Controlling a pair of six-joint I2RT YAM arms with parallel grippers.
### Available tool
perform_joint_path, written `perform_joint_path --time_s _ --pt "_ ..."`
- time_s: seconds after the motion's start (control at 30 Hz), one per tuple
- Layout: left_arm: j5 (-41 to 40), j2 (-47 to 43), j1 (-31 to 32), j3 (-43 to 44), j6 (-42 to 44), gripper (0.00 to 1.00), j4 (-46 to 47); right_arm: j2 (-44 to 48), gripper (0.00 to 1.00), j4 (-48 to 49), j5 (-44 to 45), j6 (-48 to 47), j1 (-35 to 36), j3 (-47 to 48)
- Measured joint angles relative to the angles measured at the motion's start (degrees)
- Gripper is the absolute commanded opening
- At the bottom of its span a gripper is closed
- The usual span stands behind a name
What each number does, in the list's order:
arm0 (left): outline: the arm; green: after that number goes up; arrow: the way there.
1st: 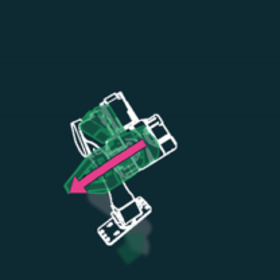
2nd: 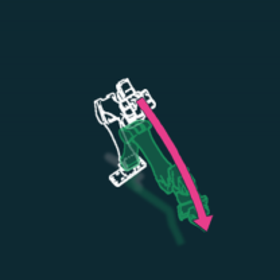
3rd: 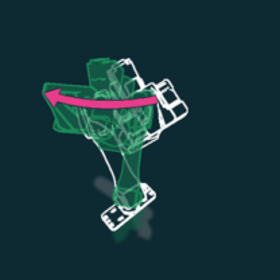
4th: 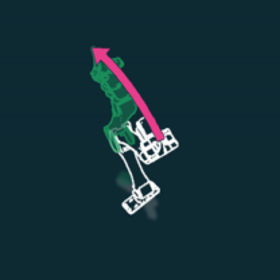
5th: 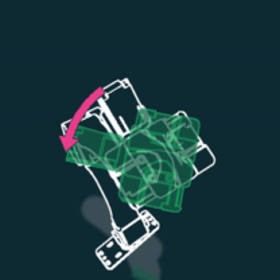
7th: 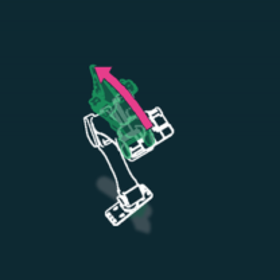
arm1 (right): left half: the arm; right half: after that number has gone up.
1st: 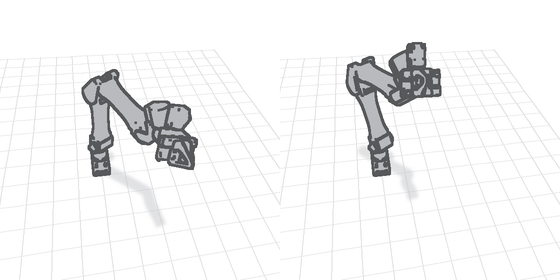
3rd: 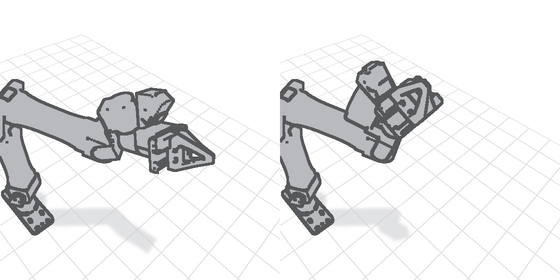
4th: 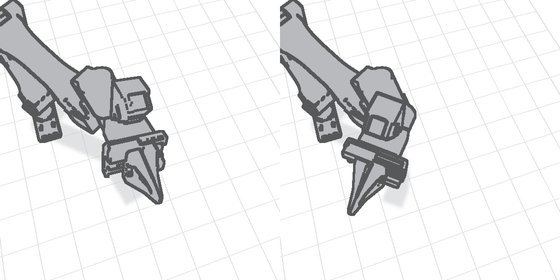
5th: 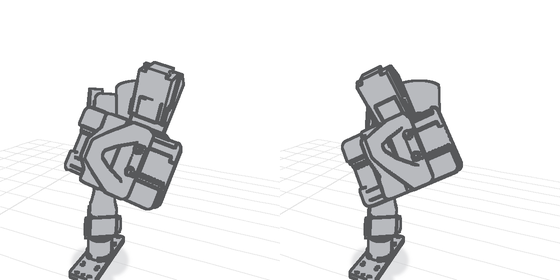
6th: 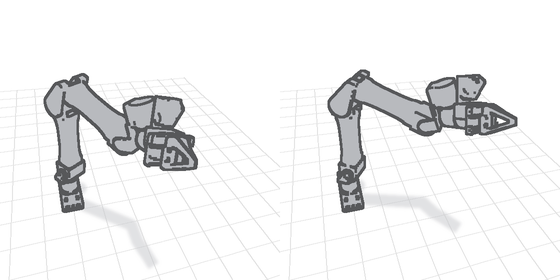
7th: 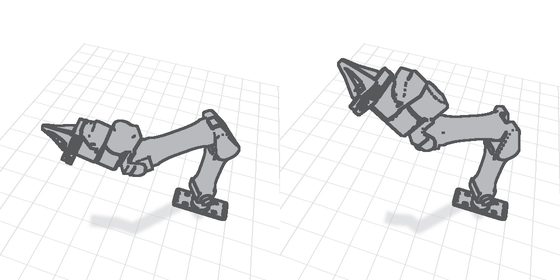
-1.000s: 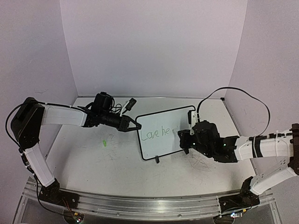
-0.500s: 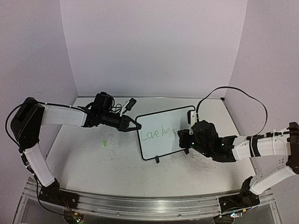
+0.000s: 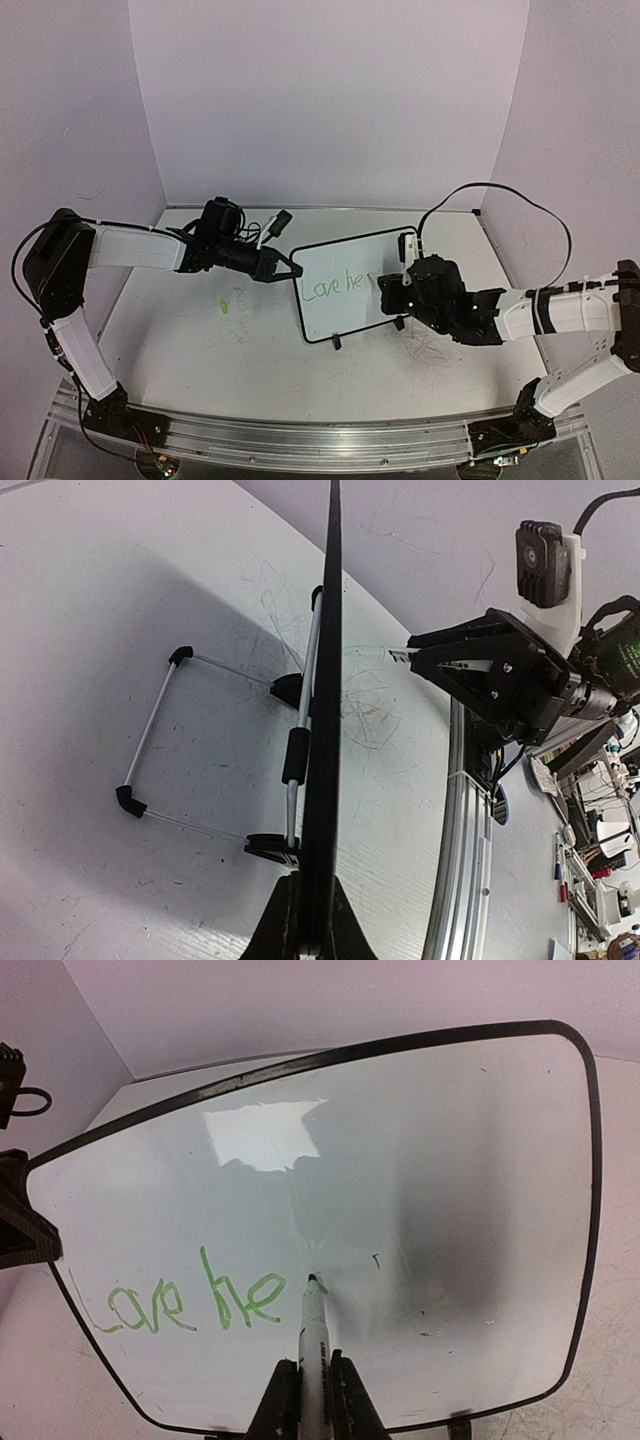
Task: Write a sentence on the whiteboard
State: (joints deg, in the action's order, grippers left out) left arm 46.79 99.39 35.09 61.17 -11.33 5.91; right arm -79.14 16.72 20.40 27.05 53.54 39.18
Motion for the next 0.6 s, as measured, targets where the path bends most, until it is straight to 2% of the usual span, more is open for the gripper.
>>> perform_joint_path --time_s 0.6 --pt "0.0 0.0 0.0 0.0 0.0 0.00 0.0 -0.6 0.00 0.4 -2.9 0.6 0.3 -1.0"
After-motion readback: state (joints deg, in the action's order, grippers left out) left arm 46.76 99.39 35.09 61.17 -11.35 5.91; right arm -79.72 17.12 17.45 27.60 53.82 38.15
